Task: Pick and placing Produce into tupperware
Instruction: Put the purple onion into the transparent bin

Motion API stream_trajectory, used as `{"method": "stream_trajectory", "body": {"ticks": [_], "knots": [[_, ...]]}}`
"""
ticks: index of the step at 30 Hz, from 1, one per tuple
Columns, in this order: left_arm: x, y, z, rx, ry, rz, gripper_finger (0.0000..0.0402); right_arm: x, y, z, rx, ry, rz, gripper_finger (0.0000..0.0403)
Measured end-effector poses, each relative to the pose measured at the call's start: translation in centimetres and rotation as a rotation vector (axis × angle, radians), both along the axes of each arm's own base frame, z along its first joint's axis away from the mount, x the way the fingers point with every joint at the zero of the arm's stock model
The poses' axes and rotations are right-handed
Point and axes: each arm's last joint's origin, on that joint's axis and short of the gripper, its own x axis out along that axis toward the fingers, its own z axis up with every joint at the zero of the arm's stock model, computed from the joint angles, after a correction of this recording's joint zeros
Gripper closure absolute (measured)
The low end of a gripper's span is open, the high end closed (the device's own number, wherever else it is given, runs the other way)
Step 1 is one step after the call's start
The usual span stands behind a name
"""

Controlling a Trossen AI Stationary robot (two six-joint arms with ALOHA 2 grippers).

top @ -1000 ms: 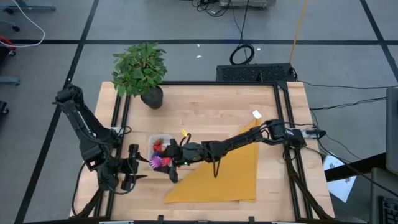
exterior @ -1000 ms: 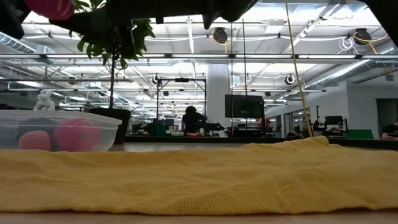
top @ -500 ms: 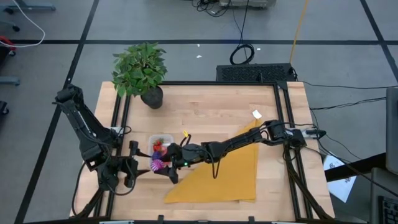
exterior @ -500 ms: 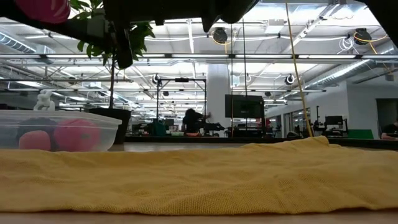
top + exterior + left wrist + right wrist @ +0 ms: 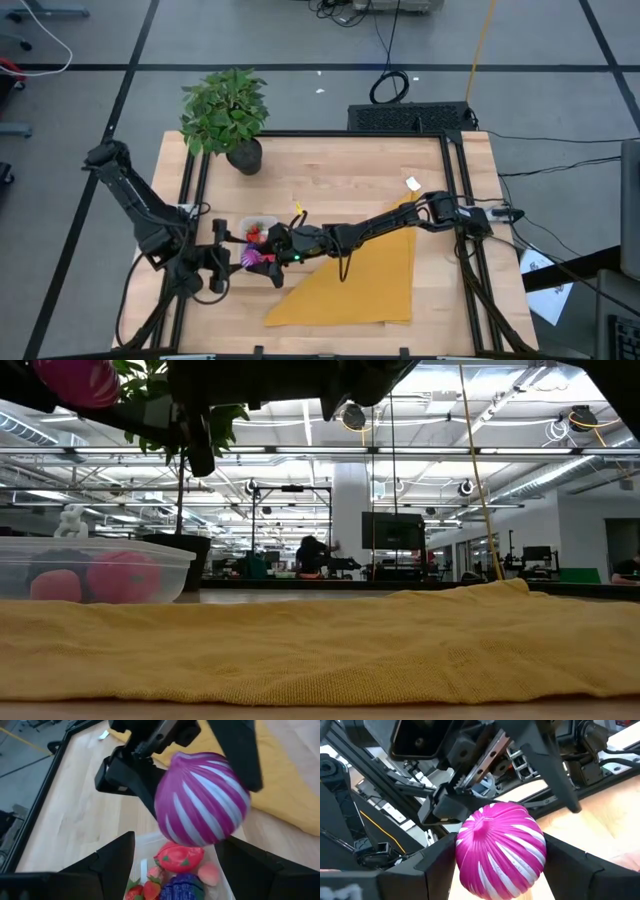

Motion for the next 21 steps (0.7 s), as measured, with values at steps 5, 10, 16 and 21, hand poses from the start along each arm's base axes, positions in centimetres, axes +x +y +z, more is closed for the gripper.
{"method": "stream_trajectory", "body": {"ticks": [5,10,16,21], "knots": [[0.5,0.2,0.1,-0.013,0.001,0.000,0.0124,0.1,0.0,-0.4,0.001,0.001,-0.001,0.0152],[0.7,0.0,0.2,0.004,0.002,-0.050,0.0124,0.3,-0.4,-0.7,0.022,0.008,-0.012,0.0152],[0.9,-0.3,0.4,0.002,-0.019,-0.075,0.0123,0.3,-0.7,-0.7,0.025,0.008,-0.017,0.0152],[1.1,-0.1,0.3,0.000,-0.012,-0.084,0.0123,0.3,-0.7,-0.7,0.025,0.007,-0.017,0.0152]]}}
